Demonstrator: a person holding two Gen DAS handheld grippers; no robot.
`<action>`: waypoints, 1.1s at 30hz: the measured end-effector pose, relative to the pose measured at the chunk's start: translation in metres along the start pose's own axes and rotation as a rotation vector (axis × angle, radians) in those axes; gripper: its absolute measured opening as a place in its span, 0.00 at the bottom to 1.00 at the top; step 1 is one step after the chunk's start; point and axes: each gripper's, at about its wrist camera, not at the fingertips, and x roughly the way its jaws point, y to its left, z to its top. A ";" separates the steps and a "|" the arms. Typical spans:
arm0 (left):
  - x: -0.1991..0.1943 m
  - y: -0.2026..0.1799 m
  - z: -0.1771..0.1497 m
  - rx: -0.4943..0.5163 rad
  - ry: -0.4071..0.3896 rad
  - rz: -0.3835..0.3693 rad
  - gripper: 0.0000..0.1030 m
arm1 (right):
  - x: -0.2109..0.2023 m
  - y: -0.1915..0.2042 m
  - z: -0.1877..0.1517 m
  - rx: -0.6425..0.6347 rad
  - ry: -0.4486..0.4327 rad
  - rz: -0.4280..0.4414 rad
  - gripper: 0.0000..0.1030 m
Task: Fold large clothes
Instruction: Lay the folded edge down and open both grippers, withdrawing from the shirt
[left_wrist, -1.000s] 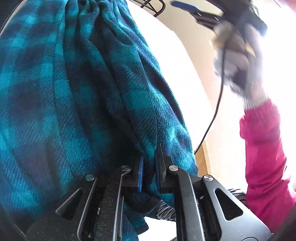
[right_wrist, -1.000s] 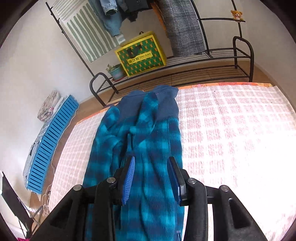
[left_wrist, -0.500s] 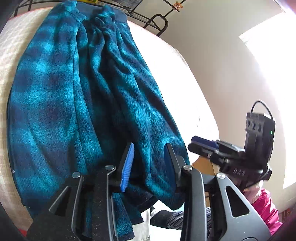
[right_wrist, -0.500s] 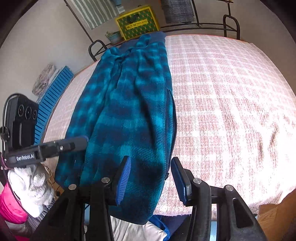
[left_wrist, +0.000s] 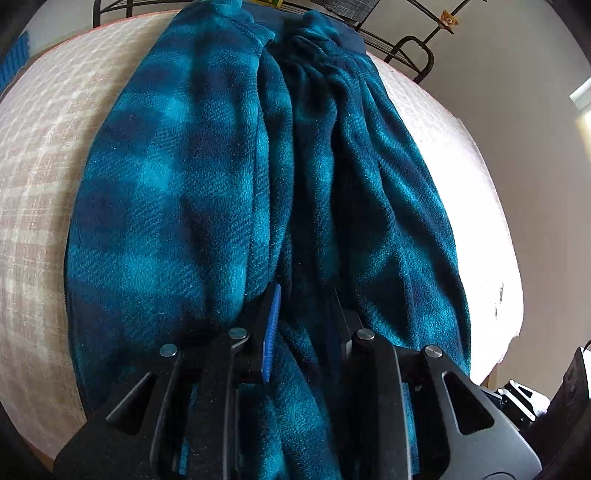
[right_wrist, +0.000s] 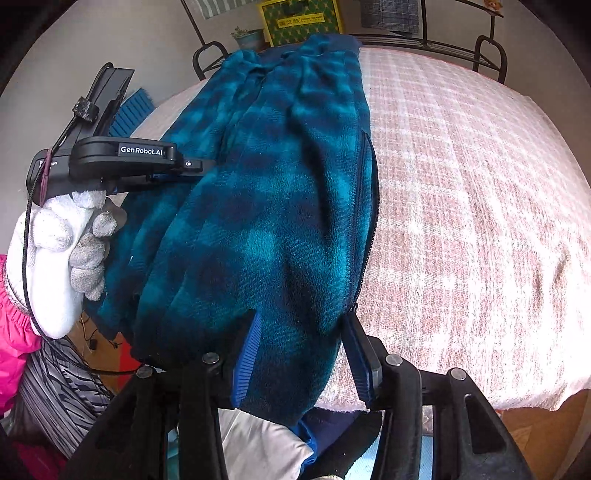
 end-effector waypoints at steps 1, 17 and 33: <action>-0.004 0.006 -0.001 -0.010 -0.005 -0.031 0.21 | -0.005 -0.001 -0.001 0.005 -0.016 0.020 0.47; -0.016 -0.035 -0.046 0.218 0.005 0.054 0.43 | 0.003 -0.019 0.000 0.114 0.013 0.097 0.36; -0.127 0.082 -0.070 0.002 -0.153 -0.097 0.43 | 0.017 0.075 -0.013 -0.240 -0.011 0.079 0.34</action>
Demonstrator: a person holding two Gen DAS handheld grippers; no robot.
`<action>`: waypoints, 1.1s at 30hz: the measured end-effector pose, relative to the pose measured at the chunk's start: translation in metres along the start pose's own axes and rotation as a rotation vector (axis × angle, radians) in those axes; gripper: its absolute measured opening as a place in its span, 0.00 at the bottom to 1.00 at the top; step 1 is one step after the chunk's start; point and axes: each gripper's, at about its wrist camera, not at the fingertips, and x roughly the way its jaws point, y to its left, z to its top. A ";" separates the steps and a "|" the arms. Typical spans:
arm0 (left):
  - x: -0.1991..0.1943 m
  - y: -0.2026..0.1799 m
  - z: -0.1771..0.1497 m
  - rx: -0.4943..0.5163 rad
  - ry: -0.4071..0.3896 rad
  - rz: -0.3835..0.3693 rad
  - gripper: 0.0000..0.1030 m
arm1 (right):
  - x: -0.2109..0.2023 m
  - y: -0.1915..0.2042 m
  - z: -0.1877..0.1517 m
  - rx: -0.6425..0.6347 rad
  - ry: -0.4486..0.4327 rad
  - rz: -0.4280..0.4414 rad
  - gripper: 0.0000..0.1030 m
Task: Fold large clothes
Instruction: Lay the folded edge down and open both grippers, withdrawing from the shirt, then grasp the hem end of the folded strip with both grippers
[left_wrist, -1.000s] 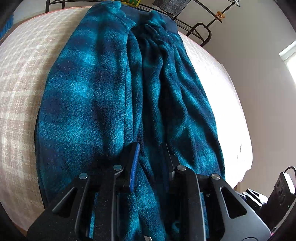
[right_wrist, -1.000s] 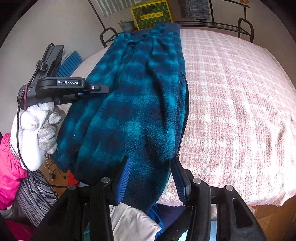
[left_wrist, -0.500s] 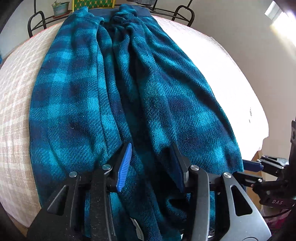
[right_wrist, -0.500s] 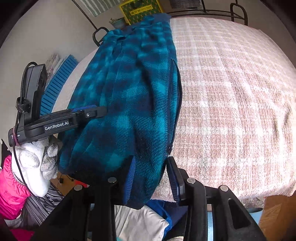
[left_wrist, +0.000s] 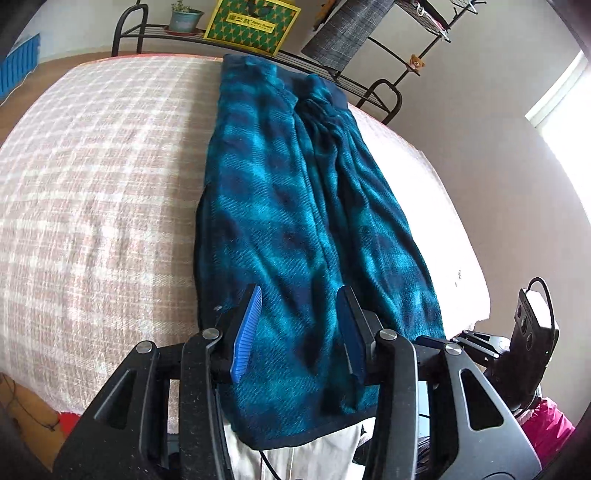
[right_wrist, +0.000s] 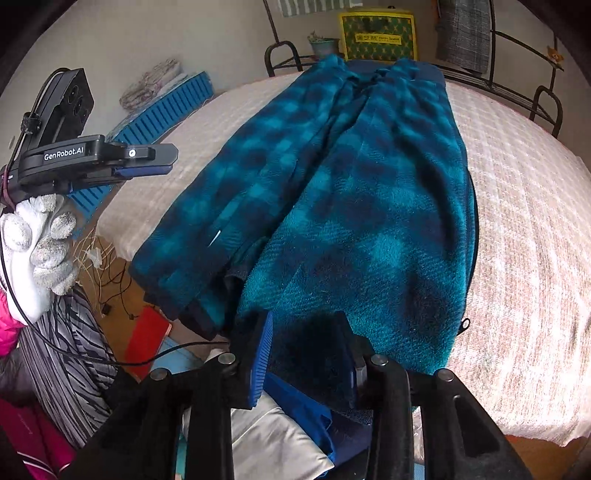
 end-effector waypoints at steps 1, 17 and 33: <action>0.012 0.005 0.001 -0.015 0.005 0.016 0.43 | 0.008 0.007 -0.001 -0.037 0.022 -0.037 0.34; 0.020 0.040 -0.037 -0.083 0.037 0.005 0.43 | -0.015 0.033 0.038 0.044 -0.072 0.128 0.36; 0.033 0.063 -0.050 -0.227 0.153 -0.155 0.58 | -0.045 -0.008 0.022 0.045 -0.177 0.019 0.70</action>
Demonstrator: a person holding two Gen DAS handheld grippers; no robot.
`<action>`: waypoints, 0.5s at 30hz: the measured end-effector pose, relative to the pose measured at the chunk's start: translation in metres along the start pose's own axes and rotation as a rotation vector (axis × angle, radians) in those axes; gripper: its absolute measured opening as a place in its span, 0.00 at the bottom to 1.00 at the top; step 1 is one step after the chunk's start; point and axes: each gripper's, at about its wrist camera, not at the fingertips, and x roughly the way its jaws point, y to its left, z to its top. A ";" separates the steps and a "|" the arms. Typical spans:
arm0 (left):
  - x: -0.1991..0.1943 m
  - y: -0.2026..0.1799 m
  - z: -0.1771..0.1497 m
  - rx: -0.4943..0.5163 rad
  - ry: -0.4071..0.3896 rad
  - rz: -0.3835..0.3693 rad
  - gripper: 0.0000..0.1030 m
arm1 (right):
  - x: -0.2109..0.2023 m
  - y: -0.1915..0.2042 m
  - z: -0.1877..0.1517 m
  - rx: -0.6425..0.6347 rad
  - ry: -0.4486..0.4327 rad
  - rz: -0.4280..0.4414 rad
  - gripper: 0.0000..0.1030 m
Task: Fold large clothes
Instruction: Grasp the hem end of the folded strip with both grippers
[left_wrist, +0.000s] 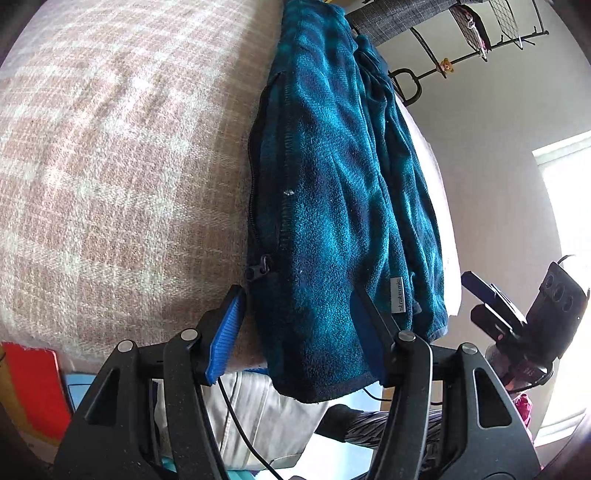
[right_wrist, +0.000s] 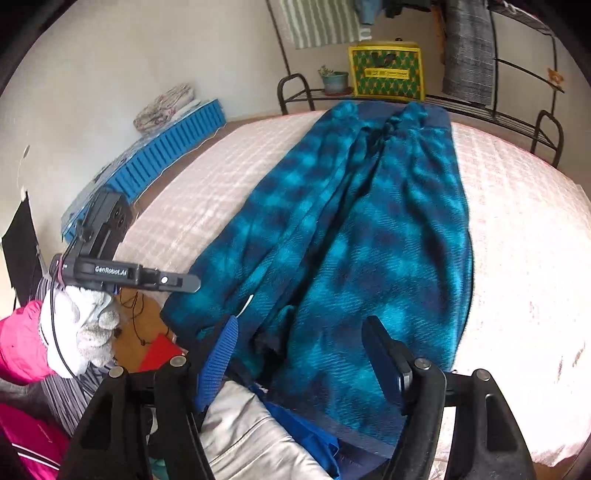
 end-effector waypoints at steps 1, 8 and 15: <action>-0.001 -0.002 -0.002 0.003 -0.007 0.007 0.58 | -0.004 -0.016 -0.002 0.051 -0.003 -0.009 0.70; 0.003 -0.014 -0.017 0.038 0.010 -0.004 0.58 | -0.004 -0.111 -0.030 0.358 0.063 0.010 0.70; 0.010 -0.026 -0.020 0.069 0.034 -0.008 0.51 | 0.021 -0.118 -0.041 0.390 0.148 0.130 0.59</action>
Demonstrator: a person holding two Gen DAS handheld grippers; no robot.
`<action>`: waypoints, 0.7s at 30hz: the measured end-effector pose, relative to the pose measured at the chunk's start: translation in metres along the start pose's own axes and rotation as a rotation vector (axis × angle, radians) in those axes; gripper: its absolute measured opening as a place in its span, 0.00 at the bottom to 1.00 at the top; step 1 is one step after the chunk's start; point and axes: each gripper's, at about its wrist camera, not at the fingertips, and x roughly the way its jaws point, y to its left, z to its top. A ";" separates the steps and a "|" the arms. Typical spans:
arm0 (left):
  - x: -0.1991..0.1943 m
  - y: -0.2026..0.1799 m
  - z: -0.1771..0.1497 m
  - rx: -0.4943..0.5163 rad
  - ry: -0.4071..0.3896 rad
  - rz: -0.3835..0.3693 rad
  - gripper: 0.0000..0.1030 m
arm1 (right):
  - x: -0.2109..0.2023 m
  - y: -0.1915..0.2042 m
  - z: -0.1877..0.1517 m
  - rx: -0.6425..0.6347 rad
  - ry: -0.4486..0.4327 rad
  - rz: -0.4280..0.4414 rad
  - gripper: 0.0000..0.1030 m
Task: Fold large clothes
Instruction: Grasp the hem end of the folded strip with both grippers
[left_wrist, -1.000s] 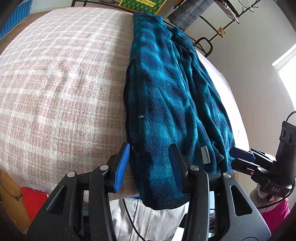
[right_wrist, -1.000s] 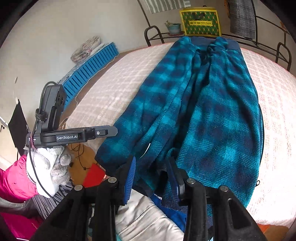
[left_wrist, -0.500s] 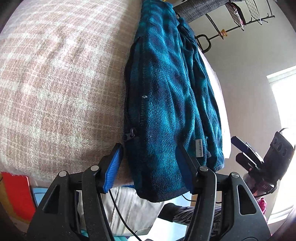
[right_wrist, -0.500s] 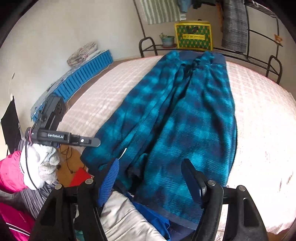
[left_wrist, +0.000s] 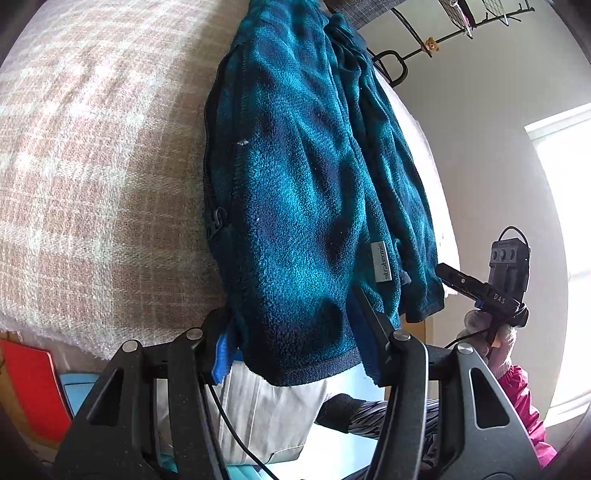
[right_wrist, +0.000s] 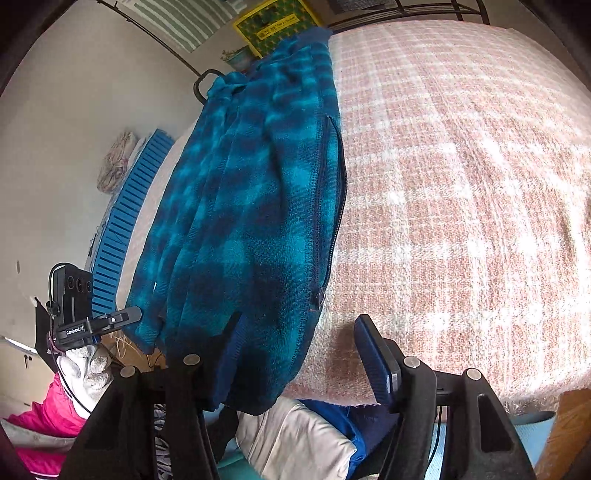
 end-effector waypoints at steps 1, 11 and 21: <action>0.001 0.000 0.000 0.002 0.002 0.001 0.49 | 0.004 0.003 -0.002 -0.014 0.017 0.006 0.59; -0.012 -0.009 0.011 -0.009 -0.014 -0.055 0.16 | 0.021 0.039 0.006 -0.053 0.061 0.114 0.18; -0.053 -0.048 0.046 0.001 -0.131 -0.111 0.14 | -0.019 0.070 0.024 -0.027 -0.083 0.180 0.12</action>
